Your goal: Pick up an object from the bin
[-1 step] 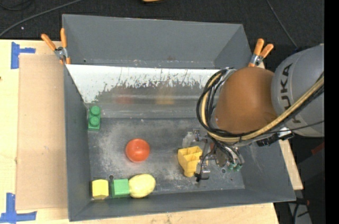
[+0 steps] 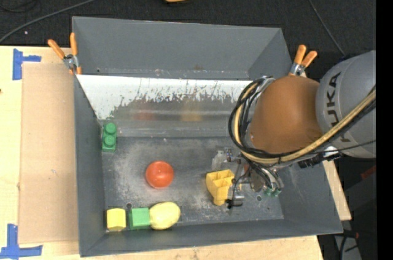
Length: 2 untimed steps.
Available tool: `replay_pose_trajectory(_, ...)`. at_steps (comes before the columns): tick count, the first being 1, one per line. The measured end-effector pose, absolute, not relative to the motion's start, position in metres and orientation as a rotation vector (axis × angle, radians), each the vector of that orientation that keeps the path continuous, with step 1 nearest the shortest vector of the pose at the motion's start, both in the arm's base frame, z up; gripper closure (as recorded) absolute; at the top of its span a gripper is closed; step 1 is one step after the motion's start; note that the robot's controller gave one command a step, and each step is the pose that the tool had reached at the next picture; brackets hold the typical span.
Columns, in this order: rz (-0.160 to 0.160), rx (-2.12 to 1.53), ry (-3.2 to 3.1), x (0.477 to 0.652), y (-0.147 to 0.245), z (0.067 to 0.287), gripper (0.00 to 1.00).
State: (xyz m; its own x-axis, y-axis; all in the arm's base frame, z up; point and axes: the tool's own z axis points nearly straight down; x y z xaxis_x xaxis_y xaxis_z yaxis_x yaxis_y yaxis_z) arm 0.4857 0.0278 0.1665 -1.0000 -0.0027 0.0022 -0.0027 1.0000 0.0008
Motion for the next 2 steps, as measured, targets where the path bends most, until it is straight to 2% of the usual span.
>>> replay_pose_trajectory(1, -0.003, -0.084, -3.140, 0.498, -0.015, 0.081, 0.00)
replay_pose_trajectory(2, -0.001, -0.136, -3.147, 0.489, -0.020, 0.056, 0.00)
